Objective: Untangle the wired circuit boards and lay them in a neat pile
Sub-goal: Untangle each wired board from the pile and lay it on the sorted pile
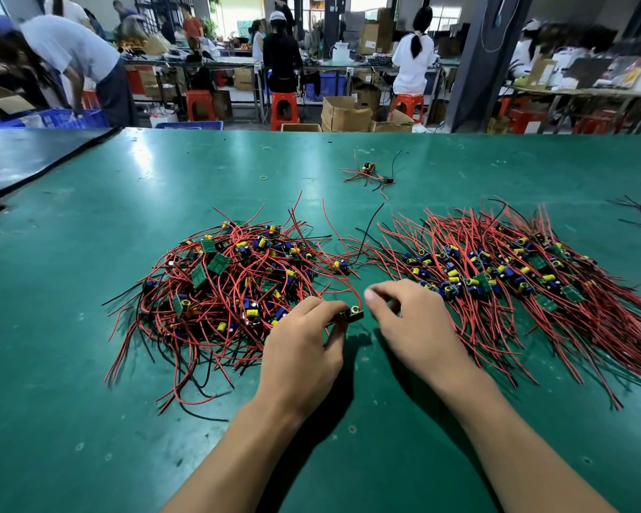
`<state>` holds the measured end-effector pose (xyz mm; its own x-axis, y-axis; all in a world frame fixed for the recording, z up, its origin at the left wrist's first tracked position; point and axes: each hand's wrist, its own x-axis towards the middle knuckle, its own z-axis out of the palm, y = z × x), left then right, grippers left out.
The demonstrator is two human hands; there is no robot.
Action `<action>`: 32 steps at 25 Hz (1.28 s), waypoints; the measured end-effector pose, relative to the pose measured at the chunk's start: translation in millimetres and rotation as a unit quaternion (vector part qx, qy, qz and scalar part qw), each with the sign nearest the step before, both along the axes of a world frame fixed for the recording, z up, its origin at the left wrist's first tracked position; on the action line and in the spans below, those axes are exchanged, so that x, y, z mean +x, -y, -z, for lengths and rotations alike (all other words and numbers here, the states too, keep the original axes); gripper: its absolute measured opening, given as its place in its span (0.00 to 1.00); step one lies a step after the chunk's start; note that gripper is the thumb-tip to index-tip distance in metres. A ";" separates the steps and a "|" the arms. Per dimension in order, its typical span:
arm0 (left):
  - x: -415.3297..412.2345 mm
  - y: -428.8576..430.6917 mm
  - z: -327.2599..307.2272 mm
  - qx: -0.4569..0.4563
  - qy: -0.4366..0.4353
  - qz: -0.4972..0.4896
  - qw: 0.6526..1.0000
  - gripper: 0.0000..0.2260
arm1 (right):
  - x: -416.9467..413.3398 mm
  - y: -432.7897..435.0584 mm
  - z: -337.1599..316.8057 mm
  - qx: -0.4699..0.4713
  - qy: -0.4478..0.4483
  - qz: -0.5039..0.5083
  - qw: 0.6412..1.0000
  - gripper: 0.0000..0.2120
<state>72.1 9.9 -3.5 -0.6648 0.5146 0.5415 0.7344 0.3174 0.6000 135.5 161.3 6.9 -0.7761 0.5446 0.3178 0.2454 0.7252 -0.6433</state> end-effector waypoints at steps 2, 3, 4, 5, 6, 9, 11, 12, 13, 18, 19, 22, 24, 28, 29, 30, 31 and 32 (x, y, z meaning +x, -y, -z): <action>0.3 1.6 -2.3 0.011 -0.001 0.011 1.000 0.11 | -4.1 9.9 -1.8 -0.131 -0.049 -0.037 0.989 0.18; 0.1 2.4 -2.7 0.011 -0.001 0.014 1.000 0.11 | -4.5 13.4 -1.7 -0.173 -0.047 -0.061 0.982 0.18; 0.0 2.9 -2.5 0.011 -0.001 0.015 1.000 0.11 | -4.7 15.9 -0.8 -0.202 -0.040 -0.084 0.975 0.15; -0.1 3.0 -1.8 0.011 -0.003 0.012 1.000 0.11 | -4.8 16.9 -0.2 -0.224 -0.037 -0.100 0.969 0.12; 0.2 2.9 -0.9 0.015 -0.003 0.005 1.000 0.10 | -5.5 16.3 0.3 -0.245 -0.043 -0.102 0.963 0.10; 1.7 1.0 0.5 0.061 0.005 -0.024 0.998 0.09 | -7.6 11.2 0.6 -0.311 -0.109 -0.054 0.943 0.06; 2.9 0.0 0.9 0.072 -0.015 0.002 0.997 0.05 | -9.0 9.4 -2.2 -0.393 -0.182 -0.011 0.901 0.05; 3.3 -0.5 1.4 0.058 -0.026 0.030 0.998 0.03 | -9.7 8.6 -4.3 -0.442 -0.224 0.009 0.869 0.05; 4.1 -1.0 1.7 0.033 -0.028 0.057 0.997 0.01 | -10.3 7.6 -6.5 -0.489 -0.262 0.022 0.832 0.04; 4.0 -6.9 1.6 0.067 0.144 0.045 0.986 0.07 | -4.5 5.0 -16.8 -0.615 -0.244 -0.101 0.743 0.08; 3.5 -8.6 -1.3 0.122 0.260 0.052 0.956 0.10 | -2.9 6.8 -17.6 -0.611 -0.210 -0.133 0.751 0.08; 0.8 -8.9 -11.7 0.246 0.536 0.133 0.797 0.15 | -1.4 15.3 -14.7 -0.590 -0.139 -0.184 0.774 0.11; 0.6 -6.8 -11.5 0.241 0.559 0.153 0.778 0.12 | -1.3 17.3 -11.8 -0.549 -0.141 -0.172 0.806 0.11; 3.3 -5.1 -8.9 0.228 0.540 0.156 0.795 0.04 | -1.4 17.2 -10.6 -0.553 -0.122 -0.154 0.810 0.11; 3.2 -4.6 -10.0 0.228 0.545 0.157 0.791 0.03 | -2.1 15.9 -10.9 -0.567 -0.124 -0.147 0.801 0.10; 2.6 -4.6 -11.2 0.227 0.553 0.159 0.785 0.03 | -2.8 14.2 -11.1 -0.573 -0.126 -0.140 0.798 0.11; 2.1 -4.2 -12.0 0.222 0.562 0.163 0.780 0.04 | -3.0 12.3 -11.8 -0.569 -0.127 -0.133 0.801 0.11; 1.4 -4.1 -11.9 0.212 0.567 0.168 0.778 0.06 | -3.3 10.7 -12.6 -0.562 -0.126 -0.127 0.808 0.10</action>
